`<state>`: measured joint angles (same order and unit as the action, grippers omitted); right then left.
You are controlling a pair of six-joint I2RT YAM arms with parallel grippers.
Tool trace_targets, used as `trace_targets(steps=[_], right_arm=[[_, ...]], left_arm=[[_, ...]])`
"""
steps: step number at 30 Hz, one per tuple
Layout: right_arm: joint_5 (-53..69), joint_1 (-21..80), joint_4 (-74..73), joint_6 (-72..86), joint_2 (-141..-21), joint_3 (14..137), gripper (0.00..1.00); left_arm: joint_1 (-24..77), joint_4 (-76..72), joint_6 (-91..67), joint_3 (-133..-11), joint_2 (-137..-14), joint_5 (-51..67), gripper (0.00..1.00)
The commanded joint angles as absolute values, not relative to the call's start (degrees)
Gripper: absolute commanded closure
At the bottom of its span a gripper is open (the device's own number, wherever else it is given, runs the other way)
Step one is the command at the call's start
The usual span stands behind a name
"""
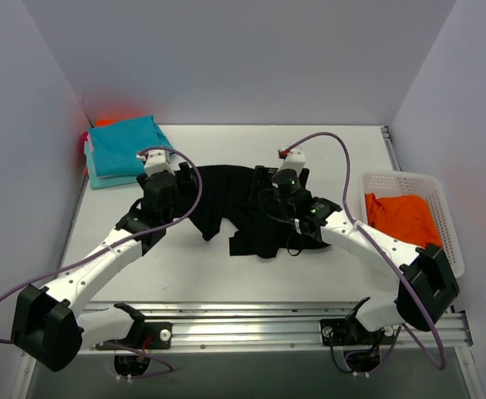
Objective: Fold and stack the t-shirts
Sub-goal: Flatten the tshirt out
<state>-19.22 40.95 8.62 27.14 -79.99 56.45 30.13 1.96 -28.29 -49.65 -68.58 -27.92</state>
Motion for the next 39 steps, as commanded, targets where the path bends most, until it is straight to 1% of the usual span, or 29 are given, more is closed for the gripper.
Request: trace_targets(steps=[1, 6, 8, 11, 14, 15, 17, 18, 21, 22, 23, 25, 27, 30, 33, 39], right_arm=[[-23.2, 41.5, 8.8, 26.9, -78.7, 55.9, 0.00], [-24.7, 41.6, 9.3, 26.5, -76.6, 54.8, 0.00], [-25.0, 39.6, 10.0, 27.1, -76.0, 53.2, 0.00], [-18.1, 32.5, 8.5, 29.9, -77.6, 52.6, 0.00], [-16.6, 29.6, 7.9, 30.8, -78.2, 52.1, 0.00], [-16.9, 29.5, 8.0, 30.9, -78.0, 51.7, 0.00], [-17.3, 29.4, 8.5, 31.2, -78.0, 51.3, 0.00], [-17.5, 29.4, 8.5, 31.2, -78.0, 51.3, 0.00], [-17.8, 29.2, 8.4, 30.9, -79.0, 51.7, 0.00], [-17.8, 29.2, 8.3, 30.9, -79.3, 51.8, 0.00], [-17.8, 29.0, 8.2, 31.0, -80.0, 51.9, 0.00], [-17.6, 28.8, 8.1, 31.2, -80.7, 51.9, 0.00], [-17.1, 28.8, 8.4, 31.3, -81.4, 51.8, 0.00], [-16.3, 28.8, 9.2, 31.5, -81.9, 51.4, 0.00], [-16.5, 28.8, 9.1, 31.6, -82.4, 51.5, 0.00], [-17.5, 28.6, 9.0, 31.1, -82.3, 51.3, 0.00]], left_arm=[[30.5, 2.7, -28.9, -48.9, -67.8, -29.2, 0.06], [30.4, 2.1, -27.2, -53.5, -75.3, -28.9, 0.06], [30.4, 2.1, -27.2, -55.4, -78.6, -27.7, 0.06], [30.7, 1.0, -27.9, -55.1, -81.5, -23.8, 0.06], [30.9, 2.9, -33.1, -53.4, -82.7, -23.8, 0.05], [31.1, 3.7, -37.4, -51.1, -82.6, -24.2, 0.05], [32.5, 2.3, -41.1, -47.4, -81.0, -24.9, 0.04], [33.1, 1.0, -45.5, -43.3, -80.3, -25.3, 0.03], [36.0, -3.3, -53.1, -35.9, -77.0, -25.7, 0.00], [37.3, -3.3, -54.6, -34.8, -76.1, -26.4, 0.00], [40.8, -2.4, -56.3, -34.1, -74.5, -29.7, 0.00], [44.9, 1.8, -61.8, -32.5, -73.5, -33.4, 0.00], [48.1, 0.3, -65.8, -30.8, -73.0, -35.8, 0.00], [48.8, -8.3, -67.3, -26.5, -74.1, -36.8, 0.00], [48.9, -12.2, -67.9, -25.0, -75.0, -38.4, 0.00], [48.9, -13.4, -67.6, -27.3, -78.6, -39.6, 0.00]])
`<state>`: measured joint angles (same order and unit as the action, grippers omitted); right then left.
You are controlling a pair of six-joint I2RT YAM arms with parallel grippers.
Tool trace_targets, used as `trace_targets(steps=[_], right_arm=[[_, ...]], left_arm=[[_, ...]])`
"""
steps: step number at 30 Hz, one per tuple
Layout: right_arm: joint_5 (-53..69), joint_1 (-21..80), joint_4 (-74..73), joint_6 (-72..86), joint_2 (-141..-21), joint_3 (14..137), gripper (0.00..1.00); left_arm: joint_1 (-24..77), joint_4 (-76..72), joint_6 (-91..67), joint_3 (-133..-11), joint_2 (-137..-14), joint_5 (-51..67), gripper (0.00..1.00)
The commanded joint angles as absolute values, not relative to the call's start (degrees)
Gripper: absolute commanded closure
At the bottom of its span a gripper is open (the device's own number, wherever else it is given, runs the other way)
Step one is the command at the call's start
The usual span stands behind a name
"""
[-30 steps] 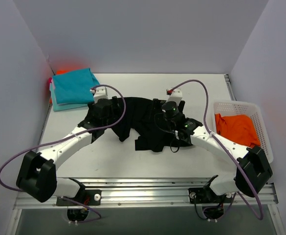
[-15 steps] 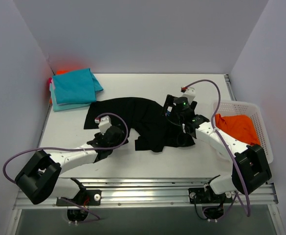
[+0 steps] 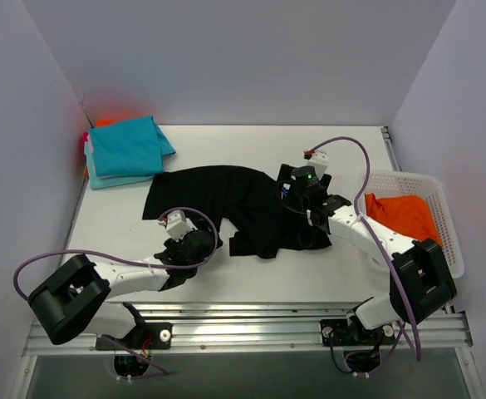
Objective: Fold and stack the t-shirts
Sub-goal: Flatten the tshirt out
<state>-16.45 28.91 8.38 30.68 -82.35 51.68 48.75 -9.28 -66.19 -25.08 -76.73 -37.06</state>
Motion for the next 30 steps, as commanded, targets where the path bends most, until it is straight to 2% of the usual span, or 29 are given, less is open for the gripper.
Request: trace_targets(steps=[1, 4, 5, 8, 9, 10, 12, 13, 16, 23, 26, 30], right_arm=[[-17.4, 28.5, 9.1, 31.1, -82.4, 51.3, 0.00], [-17.1, 28.4, 9.3, 31.1, -83.0, 51.2, 0.00], [-17.1, 28.3, 9.3, 31.1, -83.1, 51.2, 0.00], [-16.8, 28.3, 9.3, 31.1, -83.5, 51.2, 0.00], [-16.8, 28.2, 9.4, 31.1, -83.5, 51.2, 0.00], [-16.7, 28.2, 9.4, 31.1, -83.5, 51.2, 0.00], [-16.8, 28.2, 9.3, 31.2, -83.3, 51.2, 0.00], [-16.8, 28.1, 9.2, 31.3, -83.1, 51.1, 0.00], [-16.9, 28.2, 7.2, 32.9, -82.3, 51.3, 0.00], [-11.6, 30.6, 7.9, 40.8, -79.2, 45.1, 0.04], [-10.9, 32.0, 9.8, 42.5, -81.6, 42.9, 0.13], [-11.6, 34.3, 11.1, 44.1, -85.2, 42.9, 0.15]], left_arm=[[48.8, -13.8, -67.5, -27.6, -79.2, -39.7, 0.00], [48.8, -16.7, -67.1, -28.0, -81.7, -39.8, 0.00], [48.8, -17.3, -66.8, -28.4, -83.1, -39.8, 0.05], [48.7, -18.3, -66.8, -30.1, -85.9, -39.6, 0.07], [48.7, -19.0, -66.6, -30.2, -86.4, -39.5, 0.09], [48.7, -19.6, -66.5, -30.6, -87.4, -39.3, 0.15], [48.7, -20.0, -66.4, -31.0, -88.1, -39.5, 0.35], [48.7, -20.0, -66.3, -31.5, -88.6, -39.5, 0.55], [48.3, -18.2, -65.7, -33.2, -88.8, -40.4, 0.97], [46.9, -13.7, -62.4, -31.6, -82.4, -45.4, 0.98], [45.4, -13.8, -61.9, -30.2, -80.6, -44.9, 0.98], [44.0, -14.6, -62.0, -29.2, -80.4, -43.0, 0.98]])
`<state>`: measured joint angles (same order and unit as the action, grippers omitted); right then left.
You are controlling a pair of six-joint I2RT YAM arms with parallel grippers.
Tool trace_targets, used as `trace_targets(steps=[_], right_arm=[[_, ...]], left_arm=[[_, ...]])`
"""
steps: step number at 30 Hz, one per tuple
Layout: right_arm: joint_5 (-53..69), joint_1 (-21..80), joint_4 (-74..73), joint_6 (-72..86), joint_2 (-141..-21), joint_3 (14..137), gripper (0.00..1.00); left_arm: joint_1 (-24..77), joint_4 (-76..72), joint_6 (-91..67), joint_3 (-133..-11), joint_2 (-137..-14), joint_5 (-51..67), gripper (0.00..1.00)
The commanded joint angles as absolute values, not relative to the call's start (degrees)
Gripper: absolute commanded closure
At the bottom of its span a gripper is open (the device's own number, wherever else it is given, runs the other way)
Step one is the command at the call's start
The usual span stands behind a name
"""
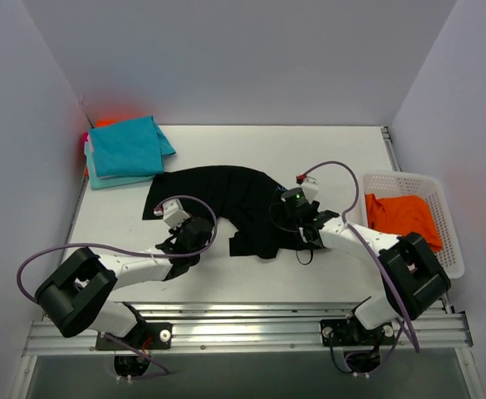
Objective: Fold and stack the t-shirts
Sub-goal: Flatten the tshirt out
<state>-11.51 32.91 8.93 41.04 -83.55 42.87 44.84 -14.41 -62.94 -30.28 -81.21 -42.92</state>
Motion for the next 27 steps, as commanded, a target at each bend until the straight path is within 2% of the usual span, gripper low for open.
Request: trace_targets(steps=[1, 9, 12, 13, 16, 21, 24, 27], right_arm=[[-11.9, 34.5, 11.4, 44.2, -86.5, 42.9, 0.15], [-12.7, 34.5, 14.1, 43.8, -91.4, 44.0, 0.23], [-13.3, 34.5, 14.1, 43.7, -92.3, 44.7, 0.33], [-13.5, 34.5, 14.0, 43.8, -92.3, 44.8, 0.42], [-14.8, 35.0, 13.0, 43.6, -91.8, 45.3, 0.60], [-20.6, 37.3, 7.6, 42.7, -90.0, 48.2, 0.75], [-23.5, 38.3, 4.8, 42.3, -88.6, 49.9, 0.90], [-25.7, 38.8, 2.2, 41.8, -87.0, 51.6, 0.91]], left_arm=[[43.8, -14.6, -62.0, -29.0, -80.4, -42.7, 0.98], [43.7, -13.5, -62.0, -28.1, -78.3, -42.7, 0.98], [43.6, -13.1, -61.9, -28.0, -77.8, -43.1, 0.98], [43.6, -12.9, -61.9, -27.9, -77.7, -43.1, 0.98], [43.4, -13.0, -62.0, -27.9, -78.1, -43.2, 0.98], [43.4, -13.5, -62.1, -28.2, -79.2, -42.9, 0.98], [43.4, -13.6, -62.1, -28.3, -79.5, -43.0, 0.98], [43.4, -13.4, -62.1, -28.2, -78.8, -43.2, 0.98]])
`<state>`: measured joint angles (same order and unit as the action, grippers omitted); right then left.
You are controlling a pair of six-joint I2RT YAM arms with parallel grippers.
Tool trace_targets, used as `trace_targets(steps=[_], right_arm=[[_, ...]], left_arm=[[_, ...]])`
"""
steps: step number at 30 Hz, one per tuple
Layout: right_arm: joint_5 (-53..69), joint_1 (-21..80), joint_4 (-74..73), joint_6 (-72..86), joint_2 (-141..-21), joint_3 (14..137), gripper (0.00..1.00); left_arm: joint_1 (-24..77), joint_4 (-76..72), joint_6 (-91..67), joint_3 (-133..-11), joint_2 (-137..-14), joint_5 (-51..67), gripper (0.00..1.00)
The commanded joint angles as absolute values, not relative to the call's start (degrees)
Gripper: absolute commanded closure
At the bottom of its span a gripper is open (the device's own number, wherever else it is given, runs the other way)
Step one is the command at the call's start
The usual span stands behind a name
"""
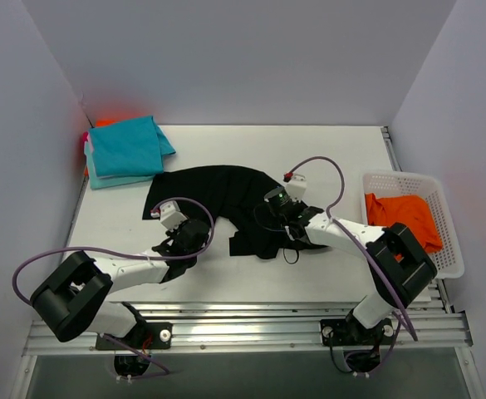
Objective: Fold and stack the t-shirts
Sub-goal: Flatten the tshirt out
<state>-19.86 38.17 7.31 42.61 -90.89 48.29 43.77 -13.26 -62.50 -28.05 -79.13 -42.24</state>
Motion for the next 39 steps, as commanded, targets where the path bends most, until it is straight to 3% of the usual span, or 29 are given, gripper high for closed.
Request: trace_targets(steps=[1, 3, 11, 19, 27, 32, 35, 39], right_arm=[[-26.2, 38.9, 1.5, 41.5, -86.7, 52.0, 0.92], [-27.6, 39.0, 0.3, 41.0, -85.6, 52.7, 1.00], [-32.7, 39.0, -6.8, 37.1, -80.0, 57.3, 1.00], [-40.8, 38.3, -9.5, 32.2, -72.2, 62.8, 1.00], [-40.3, 38.2, -7.9, 26.2, -67.0, 70.0, 1.00], [-28.7, 38.4, -2.1, 16.1, -62.9, 76.1, 1.00], [-15.7, 38.6, -1.0, 8.4, -61.1, 80.9, 1.00], [-12.5, 38.7, -0.8, 6.7, -57.7, 86.7, 1.00]], left_arm=[[43.4, -13.3, -62.1, -28.1, -78.6, -43.3, 0.98], [43.4, -12.8, -62.0, -28.2, -77.8, -43.8, 0.98], [43.6, -5.4, -61.3, -29.8, -71.0, -46.6, 0.98], [45.6, 3.5, -57.3, -32.4, -54.8, -53.3, 0.98], [45.4, 6.2, -42.3, -47.0, -54.5, -53.6, 0.98], [45.4, 9.9, -30.7, -59.4, -53.3, -53.9, 0.98], [45.4, 10.5, -23.8, -66.1, -51.5, -52.6, 0.98], [45.4, 15.4, -17.9, -77.1, -51.2, -52.6, 0.98]])
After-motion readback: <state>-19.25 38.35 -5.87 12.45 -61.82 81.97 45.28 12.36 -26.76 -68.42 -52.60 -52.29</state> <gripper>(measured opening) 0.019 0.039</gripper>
